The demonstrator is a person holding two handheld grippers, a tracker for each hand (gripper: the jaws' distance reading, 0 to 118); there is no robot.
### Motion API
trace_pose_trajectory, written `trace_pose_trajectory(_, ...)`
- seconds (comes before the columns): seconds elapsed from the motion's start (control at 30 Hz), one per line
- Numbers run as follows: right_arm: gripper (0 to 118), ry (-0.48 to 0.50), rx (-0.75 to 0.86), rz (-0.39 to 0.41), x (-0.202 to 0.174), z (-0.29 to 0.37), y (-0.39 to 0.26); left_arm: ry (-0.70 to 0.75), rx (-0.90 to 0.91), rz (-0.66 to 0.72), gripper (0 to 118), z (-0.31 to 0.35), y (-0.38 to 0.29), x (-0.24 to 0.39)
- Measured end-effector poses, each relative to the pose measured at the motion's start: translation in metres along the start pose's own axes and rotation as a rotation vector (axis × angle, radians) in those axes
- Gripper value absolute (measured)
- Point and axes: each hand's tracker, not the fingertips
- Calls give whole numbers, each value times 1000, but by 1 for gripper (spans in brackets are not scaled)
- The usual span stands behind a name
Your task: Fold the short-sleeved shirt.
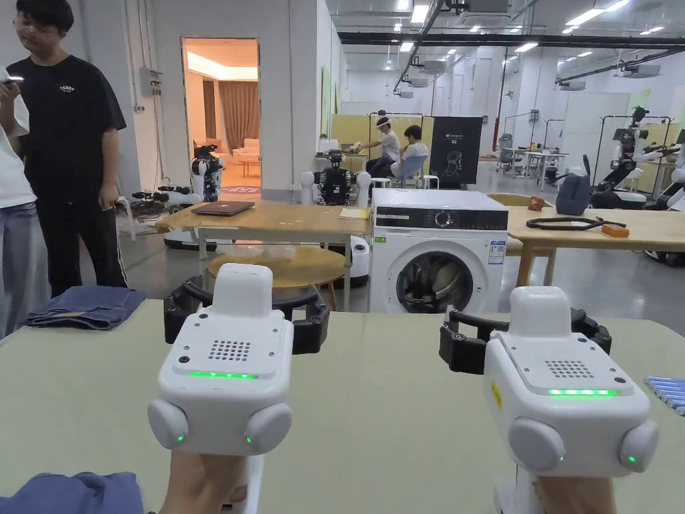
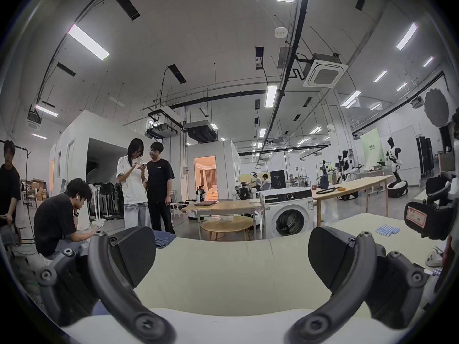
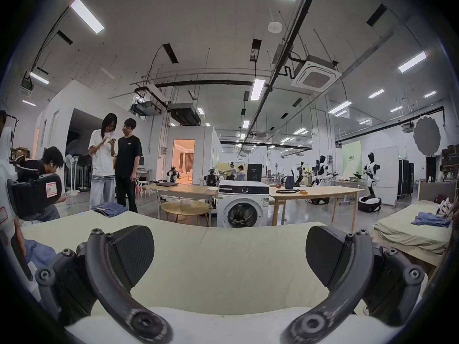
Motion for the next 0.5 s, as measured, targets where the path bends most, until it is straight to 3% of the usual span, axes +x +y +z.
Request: trace_pose_trajectory(0.5, 118, -15, 12, -2, 7, 5, -1, -15, -11, -1, 118, 3, 0, 8)
